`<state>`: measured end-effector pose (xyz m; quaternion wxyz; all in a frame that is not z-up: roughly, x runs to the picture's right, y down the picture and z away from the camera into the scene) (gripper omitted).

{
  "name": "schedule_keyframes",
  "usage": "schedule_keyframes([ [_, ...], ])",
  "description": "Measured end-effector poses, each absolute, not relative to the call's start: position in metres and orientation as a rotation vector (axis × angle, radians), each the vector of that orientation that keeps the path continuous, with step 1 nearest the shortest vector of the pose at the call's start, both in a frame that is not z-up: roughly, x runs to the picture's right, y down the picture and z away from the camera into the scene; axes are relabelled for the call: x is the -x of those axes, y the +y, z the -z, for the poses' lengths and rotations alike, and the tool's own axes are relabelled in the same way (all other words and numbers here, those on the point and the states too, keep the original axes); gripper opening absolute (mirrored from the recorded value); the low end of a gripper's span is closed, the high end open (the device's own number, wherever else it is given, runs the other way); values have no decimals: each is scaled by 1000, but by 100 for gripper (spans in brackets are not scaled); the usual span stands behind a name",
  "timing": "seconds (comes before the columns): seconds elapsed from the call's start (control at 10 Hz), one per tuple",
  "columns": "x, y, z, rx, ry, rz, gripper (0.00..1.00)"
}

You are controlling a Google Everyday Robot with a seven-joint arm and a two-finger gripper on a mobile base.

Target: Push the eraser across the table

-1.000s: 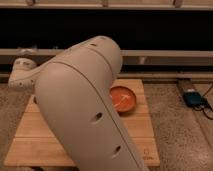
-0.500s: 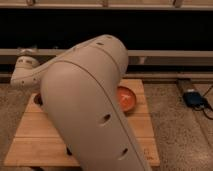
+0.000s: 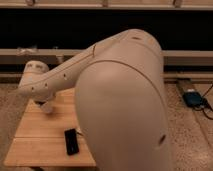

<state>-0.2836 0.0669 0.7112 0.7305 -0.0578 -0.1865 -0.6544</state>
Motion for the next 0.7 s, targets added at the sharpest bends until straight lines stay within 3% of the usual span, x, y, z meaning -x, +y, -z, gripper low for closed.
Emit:
schedule_keyframes([
  [0.4, 284, 141, -673, 244, -454, 1370, 80],
  [0.7, 282, 196, -674, 352, -481, 1327, 80],
])
